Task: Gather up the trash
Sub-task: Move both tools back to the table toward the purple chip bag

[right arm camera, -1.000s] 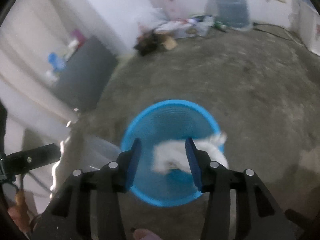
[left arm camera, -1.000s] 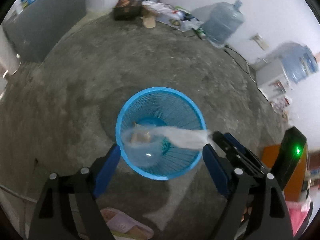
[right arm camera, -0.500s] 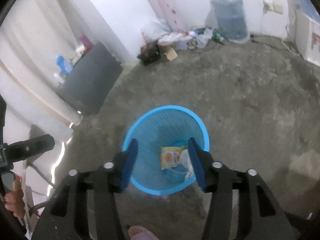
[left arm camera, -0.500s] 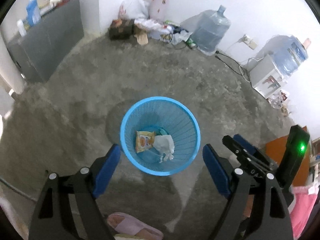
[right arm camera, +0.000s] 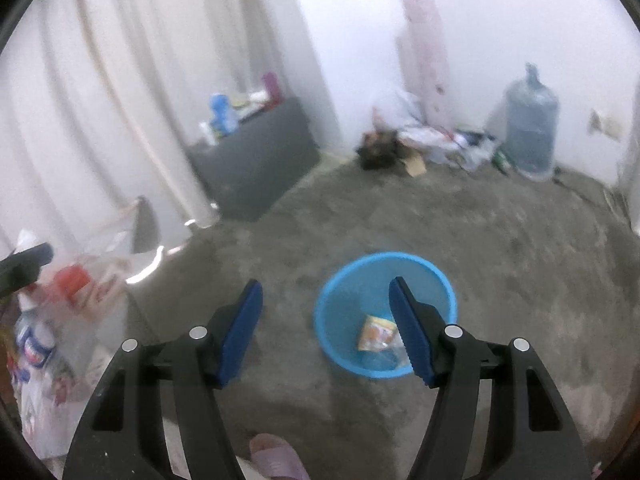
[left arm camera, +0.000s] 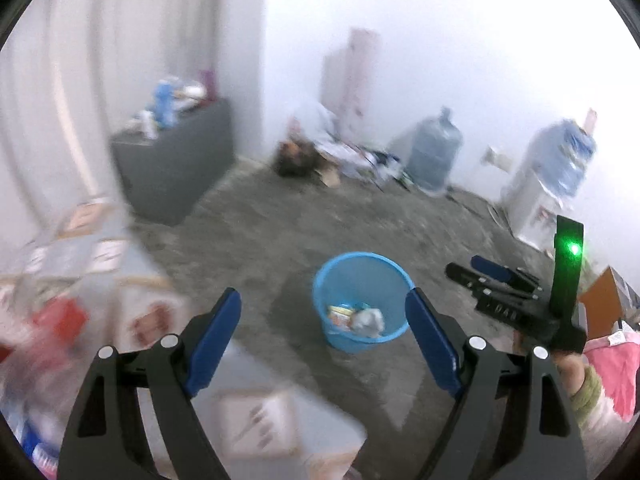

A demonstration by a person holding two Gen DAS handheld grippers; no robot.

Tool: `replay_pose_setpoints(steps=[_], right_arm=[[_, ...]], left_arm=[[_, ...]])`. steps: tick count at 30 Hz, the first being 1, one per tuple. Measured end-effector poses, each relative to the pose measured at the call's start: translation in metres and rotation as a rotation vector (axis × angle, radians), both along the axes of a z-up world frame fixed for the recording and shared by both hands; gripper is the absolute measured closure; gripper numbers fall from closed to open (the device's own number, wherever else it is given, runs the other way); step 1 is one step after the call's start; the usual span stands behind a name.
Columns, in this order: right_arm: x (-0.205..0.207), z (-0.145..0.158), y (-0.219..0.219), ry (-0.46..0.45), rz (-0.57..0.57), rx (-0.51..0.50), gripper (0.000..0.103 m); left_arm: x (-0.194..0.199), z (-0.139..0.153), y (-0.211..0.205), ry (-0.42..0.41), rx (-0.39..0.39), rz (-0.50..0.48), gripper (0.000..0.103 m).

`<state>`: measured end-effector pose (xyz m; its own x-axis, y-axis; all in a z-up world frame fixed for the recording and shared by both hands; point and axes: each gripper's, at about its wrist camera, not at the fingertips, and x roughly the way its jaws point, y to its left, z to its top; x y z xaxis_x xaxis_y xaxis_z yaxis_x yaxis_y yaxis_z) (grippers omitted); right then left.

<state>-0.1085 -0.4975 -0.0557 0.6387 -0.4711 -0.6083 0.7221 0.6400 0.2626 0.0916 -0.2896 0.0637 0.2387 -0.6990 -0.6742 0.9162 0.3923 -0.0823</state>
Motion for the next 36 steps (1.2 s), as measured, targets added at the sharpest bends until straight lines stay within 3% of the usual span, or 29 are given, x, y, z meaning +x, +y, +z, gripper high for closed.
replay_pose_setpoints(steps=[8,17,23,28,36], right_arm=[[0.053,0.036,0.059,-0.056,0.216,-0.067,0.04],[0.123,0.068,0.141,-0.102,0.497,-0.126,0.04],[0.159,0.085,0.182,-0.115,0.635,-0.161,0.041],[0.195,0.1,0.19,-0.129,0.709,-0.168,0.041],[0.249,0.112,0.203,-0.124,0.819,-0.154,0.046]], left_arm=[[0.009,0.031,0.17,-0.162,-0.097,0.31,0.021],[0.014,0.033,0.272,-0.282,-0.101,0.552,0.021],[0.02,0.028,0.287,-0.345,-0.086,0.577,0.021],[0.037,0.022,0.28,-0.377,-0.075,0.572,0.021],[0.057,-0.003,0.25,-0.492,0.036,0.564,0.021]])
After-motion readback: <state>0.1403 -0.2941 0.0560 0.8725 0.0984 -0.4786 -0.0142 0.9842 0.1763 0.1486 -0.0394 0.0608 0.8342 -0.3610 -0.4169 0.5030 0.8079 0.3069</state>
